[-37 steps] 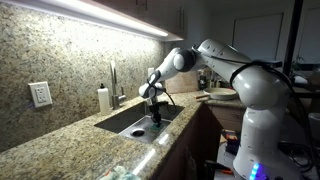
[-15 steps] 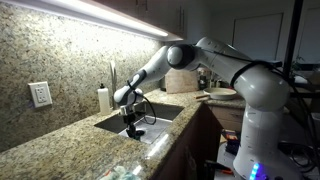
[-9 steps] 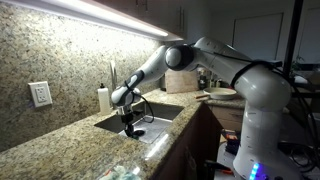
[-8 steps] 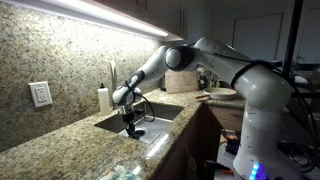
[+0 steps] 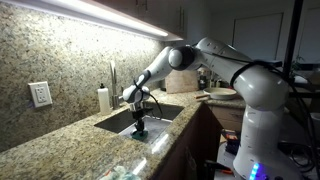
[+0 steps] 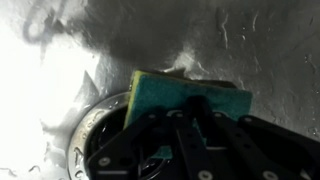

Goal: Use the sponge to scrub inside the sink

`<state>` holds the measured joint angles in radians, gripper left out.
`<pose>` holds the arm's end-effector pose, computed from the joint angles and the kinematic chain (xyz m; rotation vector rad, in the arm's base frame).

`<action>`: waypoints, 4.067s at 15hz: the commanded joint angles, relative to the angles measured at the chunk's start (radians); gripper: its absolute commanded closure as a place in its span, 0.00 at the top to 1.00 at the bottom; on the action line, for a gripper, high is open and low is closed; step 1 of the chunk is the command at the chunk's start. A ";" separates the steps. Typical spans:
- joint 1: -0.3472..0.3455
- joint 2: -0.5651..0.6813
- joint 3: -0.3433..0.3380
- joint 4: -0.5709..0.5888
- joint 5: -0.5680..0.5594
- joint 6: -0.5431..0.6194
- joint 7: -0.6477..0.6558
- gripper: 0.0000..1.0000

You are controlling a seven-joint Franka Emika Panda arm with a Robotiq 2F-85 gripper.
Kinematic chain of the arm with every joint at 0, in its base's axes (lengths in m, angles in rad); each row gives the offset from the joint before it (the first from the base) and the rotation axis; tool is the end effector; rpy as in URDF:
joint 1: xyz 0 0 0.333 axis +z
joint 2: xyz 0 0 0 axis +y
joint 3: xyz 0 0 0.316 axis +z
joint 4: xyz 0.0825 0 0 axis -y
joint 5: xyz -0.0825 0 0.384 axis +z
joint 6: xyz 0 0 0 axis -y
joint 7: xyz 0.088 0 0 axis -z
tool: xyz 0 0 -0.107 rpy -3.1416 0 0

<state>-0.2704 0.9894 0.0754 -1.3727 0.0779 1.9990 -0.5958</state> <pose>0.6694 -0.1356 0.0930 -2.8127 -0.4727 0.4070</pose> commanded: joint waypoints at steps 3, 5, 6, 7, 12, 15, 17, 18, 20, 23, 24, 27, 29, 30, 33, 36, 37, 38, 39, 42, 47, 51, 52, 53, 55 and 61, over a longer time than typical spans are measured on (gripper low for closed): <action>-0.053 -0.025 -0.055 -0.062 0.005 0.028 0.048 0.09; -0.063 -0.021 -0.081 -0.028 -0.008 0.023 0.069 0.09; -0.066 -0.016 -0.102 -0.009 -0.019 0.016 0.086 0.09; -0.072 -0.012 -0.120 0.005 -0.023 0.010 0.104 0.09; -0.101 0.007 -0.187 0.101 -0.032 0.014 0.190 0.09; -0.117 0.005 -0.151 0.139 -0.002 0.035 0.183 0.09; -0.108 -0.013 -0.140 0.131 -0.008 0.044 0.172 0.10; -0.107 -0.019 -0.134 0.123 -0.008 0.042 0.170 0.09; -0.112 -0.033 -0.117 0.087 0.002 0.027 0.161 0.09; -0.113 -0.054 -0.089 0.009 0.015 0.016 0.142 0.09; -0.112 -0.061 -0.078 -0.018 0.020 0.018 0.136 0.09; -0.104 -0.084 -0.053 -0.093 0.028 0.022 0.134 0.09; -0.105 -0.109 -0.044 -0.137 0.033 0.032 0.137 0.09; -0.103 -0.120 -0.044 -0.151 0.034 0.033 0.141 0.09; -0.096 -0.150 -0.042 -0.193 0.037 0.036 0.145 0.09; -0.085 -0.193 -0.037 -0.249 0.035 0.059 0.146 0.09; -0.082 -0.200 -0.033 -0.260 0.038 0.076 0.146 0.09; -0.076 -0.207 -0.034 -0.271 0.035 0.093 0.150 0.09; -0.072 -0.209 -0.033 -0.274 0.034 0.106 0.150 0.09; -0.062 -0.205 -0.030 -0.290 0.033 0.150 0.150 0.09; -0.042 -0.183 -0.044 -0.324 0.014 0.289 0.170 0.09; -0.048 -0.153 -0.055 -0.333 0.011 0.356 0.184 0.10; -0.051 -0.145 -0.061 -0.325 0.009 0.358 0.186 0.09; -0.053 -0.141 -0.066 -0.317 0.008 0.357 0.188 0.10; -0.054 -0.133 -0.085 -0.290 -0.003 0.360 0.196 0.09; -0.053 -0.089 -0.139 -0.140 -0.036 0.353 0.207 0.09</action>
<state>-0.3231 0.8574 -0.0407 -1.6010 0.0767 2.3290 -0.4205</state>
